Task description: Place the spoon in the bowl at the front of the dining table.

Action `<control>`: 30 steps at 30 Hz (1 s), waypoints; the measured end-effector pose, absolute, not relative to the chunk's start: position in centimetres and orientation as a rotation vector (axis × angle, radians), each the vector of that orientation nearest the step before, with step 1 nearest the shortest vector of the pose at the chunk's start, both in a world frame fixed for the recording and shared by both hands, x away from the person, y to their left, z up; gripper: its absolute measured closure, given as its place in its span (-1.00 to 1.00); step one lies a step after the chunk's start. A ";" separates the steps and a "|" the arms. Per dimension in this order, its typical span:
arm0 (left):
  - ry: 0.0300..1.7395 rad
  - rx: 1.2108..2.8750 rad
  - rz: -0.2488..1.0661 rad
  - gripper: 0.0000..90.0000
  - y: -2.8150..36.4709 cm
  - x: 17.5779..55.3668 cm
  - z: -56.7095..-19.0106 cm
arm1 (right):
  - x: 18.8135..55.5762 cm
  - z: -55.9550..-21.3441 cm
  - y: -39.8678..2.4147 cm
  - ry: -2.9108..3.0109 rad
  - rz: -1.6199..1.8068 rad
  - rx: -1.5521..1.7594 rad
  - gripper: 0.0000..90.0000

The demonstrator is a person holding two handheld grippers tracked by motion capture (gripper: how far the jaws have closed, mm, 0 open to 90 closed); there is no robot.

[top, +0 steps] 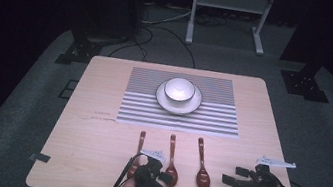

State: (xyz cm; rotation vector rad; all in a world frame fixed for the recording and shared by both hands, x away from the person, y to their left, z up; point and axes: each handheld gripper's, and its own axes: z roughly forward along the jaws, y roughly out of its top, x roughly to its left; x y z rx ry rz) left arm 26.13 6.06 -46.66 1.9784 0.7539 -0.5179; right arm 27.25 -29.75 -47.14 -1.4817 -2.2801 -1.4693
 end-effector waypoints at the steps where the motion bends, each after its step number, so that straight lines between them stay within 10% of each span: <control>1: 0.752 1.986 -0.521 -1.00 6.0 26.1 -46.7 | 27.3 -47.1 -29.7 -2.279 -1.466 -1.481 -0.80; 30: 0.805 2.008 -0.524 -0.91 5.8 26.2 -47.6 | 32.0 -41.2 -24.4 -2.372 -1.351 -1.283 -0.79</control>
